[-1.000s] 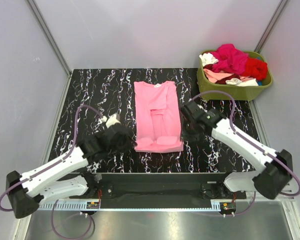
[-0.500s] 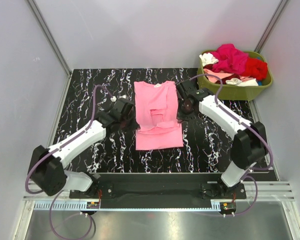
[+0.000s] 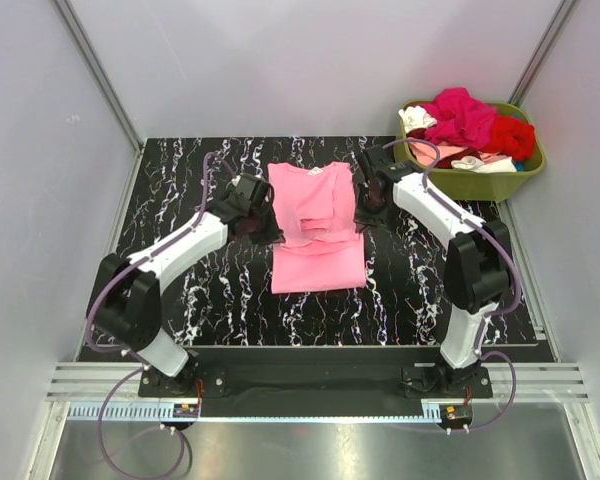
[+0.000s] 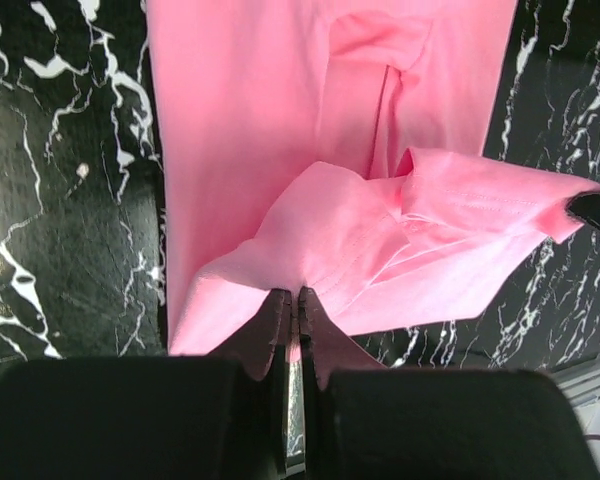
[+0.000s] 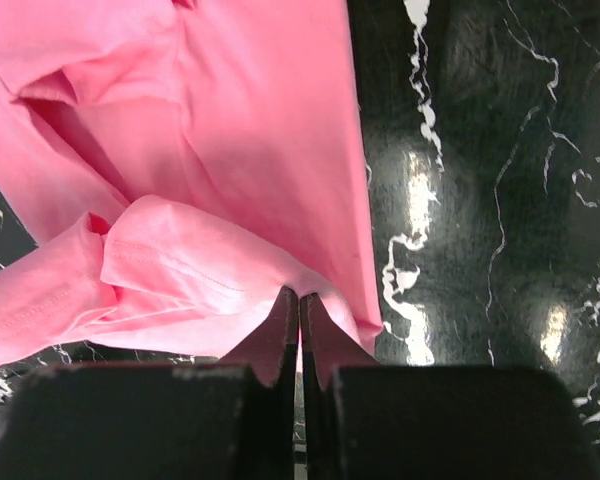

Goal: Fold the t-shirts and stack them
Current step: Fold the tshirt

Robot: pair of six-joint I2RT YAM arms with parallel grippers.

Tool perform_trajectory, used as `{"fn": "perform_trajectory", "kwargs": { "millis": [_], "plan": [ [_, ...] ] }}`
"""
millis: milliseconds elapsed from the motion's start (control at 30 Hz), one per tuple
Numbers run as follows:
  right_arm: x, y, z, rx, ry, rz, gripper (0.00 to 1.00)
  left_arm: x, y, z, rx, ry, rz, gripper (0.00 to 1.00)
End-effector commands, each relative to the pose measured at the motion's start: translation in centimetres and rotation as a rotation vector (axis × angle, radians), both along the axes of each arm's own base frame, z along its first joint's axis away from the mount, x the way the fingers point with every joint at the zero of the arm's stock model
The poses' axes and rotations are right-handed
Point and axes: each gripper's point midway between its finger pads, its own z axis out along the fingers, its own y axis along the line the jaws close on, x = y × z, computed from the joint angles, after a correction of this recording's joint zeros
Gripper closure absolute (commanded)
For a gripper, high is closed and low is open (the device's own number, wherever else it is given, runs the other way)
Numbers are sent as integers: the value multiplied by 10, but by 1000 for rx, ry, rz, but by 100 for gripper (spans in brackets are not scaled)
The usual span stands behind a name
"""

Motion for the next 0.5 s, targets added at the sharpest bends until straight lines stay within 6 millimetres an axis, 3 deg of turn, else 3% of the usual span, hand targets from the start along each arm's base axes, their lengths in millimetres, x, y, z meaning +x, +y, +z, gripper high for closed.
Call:
{"fn": "perform_trajectory", "kwargs": {
  "millis": [0, 133, 200, 267, 300, 333, 367, 400, 433, 467],
  "plan": [
    [21, 5, 2, 33, -27, 24, 100, 22, -7, 8, -30, -27, -31, 100],
    [30, 6, -15, 44, 15, 30, 100, 33, -1, -14, -11, 26, -27, 98],
    [37, 0, -26, 43, 44, 15, 94, 39, -1, -29, -11, 65, -34, 95],
    [52, -6, -30, 59, 53, -4, 80, 55, 2, -25, -22, 69, -35, 89],
    [59, -9, -29, 61, 55, -10, 73, 61, 4, -36, -14, 101, -32, 84],
    [77, -7, -13, 78, 8, -10, 58, 68, 12, -36, -14, 114, -23, 80],
    [80, -10, -23, 73, 50, -16, 51, 87, 8, -28, -37, 99, -31, 67],
    [90, -17, -17, 77, 42, -29, 49, 96, 11, -25, -36, 102, -24, 60],
    [111, -17, 8, 91, -30, -16, 47, 104, 23, -21, -33, 129, -3, 57],
    [109, -26, 0, 68, 24, -24, 43, 123, 19, -7, -69, 109, -7, 54]
  ]
}}
